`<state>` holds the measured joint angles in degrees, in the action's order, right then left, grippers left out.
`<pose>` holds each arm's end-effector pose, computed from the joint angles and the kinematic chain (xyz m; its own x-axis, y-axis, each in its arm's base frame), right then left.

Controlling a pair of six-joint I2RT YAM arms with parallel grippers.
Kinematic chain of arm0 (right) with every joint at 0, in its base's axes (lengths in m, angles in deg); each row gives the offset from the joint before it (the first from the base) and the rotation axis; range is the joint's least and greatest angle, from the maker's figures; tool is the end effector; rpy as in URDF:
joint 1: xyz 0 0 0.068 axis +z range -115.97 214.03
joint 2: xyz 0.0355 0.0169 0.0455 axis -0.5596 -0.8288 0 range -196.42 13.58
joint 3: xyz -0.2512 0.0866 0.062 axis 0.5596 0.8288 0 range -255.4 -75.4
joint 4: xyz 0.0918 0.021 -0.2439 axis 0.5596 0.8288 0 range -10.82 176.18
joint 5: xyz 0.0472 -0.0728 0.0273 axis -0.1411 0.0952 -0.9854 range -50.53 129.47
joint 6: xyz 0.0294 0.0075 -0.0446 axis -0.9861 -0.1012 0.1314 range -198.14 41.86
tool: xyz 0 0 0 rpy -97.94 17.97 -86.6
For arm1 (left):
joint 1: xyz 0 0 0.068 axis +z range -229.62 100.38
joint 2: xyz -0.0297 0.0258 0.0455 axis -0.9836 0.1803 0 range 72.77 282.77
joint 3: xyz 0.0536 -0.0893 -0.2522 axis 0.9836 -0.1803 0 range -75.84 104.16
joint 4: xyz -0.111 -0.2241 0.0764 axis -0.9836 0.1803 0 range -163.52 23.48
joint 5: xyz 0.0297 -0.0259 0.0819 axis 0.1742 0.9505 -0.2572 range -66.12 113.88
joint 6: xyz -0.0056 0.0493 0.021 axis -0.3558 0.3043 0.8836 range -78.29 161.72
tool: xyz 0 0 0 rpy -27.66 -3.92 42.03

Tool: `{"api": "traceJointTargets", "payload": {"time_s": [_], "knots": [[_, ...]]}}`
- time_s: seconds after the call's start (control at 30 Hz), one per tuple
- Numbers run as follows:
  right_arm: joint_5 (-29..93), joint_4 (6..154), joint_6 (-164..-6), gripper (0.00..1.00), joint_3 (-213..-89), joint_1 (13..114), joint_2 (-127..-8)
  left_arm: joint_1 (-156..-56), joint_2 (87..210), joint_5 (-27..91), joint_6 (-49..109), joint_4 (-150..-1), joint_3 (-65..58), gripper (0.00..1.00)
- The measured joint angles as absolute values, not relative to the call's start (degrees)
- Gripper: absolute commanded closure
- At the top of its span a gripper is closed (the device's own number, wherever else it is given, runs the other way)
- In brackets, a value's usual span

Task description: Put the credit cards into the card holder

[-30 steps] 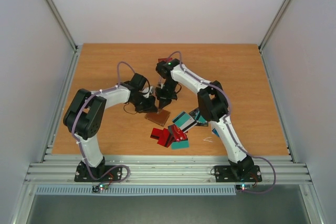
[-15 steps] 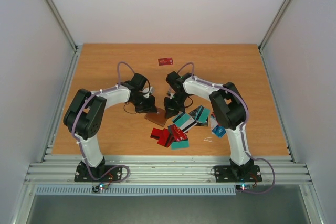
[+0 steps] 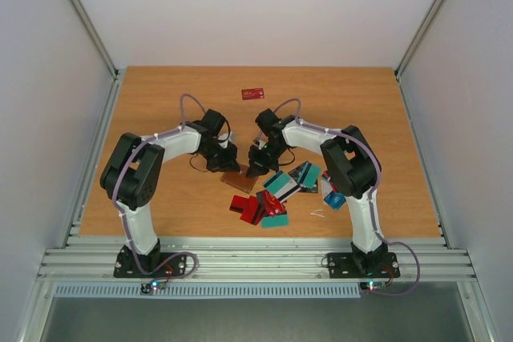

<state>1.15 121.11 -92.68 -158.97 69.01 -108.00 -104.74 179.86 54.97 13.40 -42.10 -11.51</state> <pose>0.3200 0.2508 0.1344 -0.9161 -0.4006 -0.0158 -0.3187 0.7038 0.6349 0.3061 -0.1639 0.1431 -0.9998 0.0202 -0.0044 0.0192 0.8237 -0.5667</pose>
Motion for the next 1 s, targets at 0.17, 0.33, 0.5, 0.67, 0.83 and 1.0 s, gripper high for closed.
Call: {"api": "traceJointTargets", "payload": {"time_s": [0.17,0.33,0.5,0.67,0.83,1.0], "knots": [[0.88,120.02,-93.18,0.96,-158.01,68.88,-107.65,-104.61,180.95,55.34,12.22,-39.22,-9.48,1.0],[0.38,119.08,-93.47,0.96,-157.46,68.9,-107.54,-104.5,181.04,55.36,10.56,-37.55,-9.02,1.0],[-0.03,118.45,-93.77,0.96,-157.11,68.9,-107.54,-104.37,181.06,55.56,8.68,-36.44,-8.67,1.0],[-0.08,118.34,-93.91,0.96,-157.07,68.9,-107.52,-103.97,181.15,56.65,6.12,-36.44,-8.67,1.0],[-0.1,118.25,-94.04,0.96,-157.01,68.9,-107.52,-103.8,181.41,58.23,3.32,-36.7,-8.69,1.0],[-0.12,118.03,-94.21,0.96,-156.85,68.9,-107.43,-103.8,181.69,58.75,2.01,-36.88,-8.71,1.0]]}}
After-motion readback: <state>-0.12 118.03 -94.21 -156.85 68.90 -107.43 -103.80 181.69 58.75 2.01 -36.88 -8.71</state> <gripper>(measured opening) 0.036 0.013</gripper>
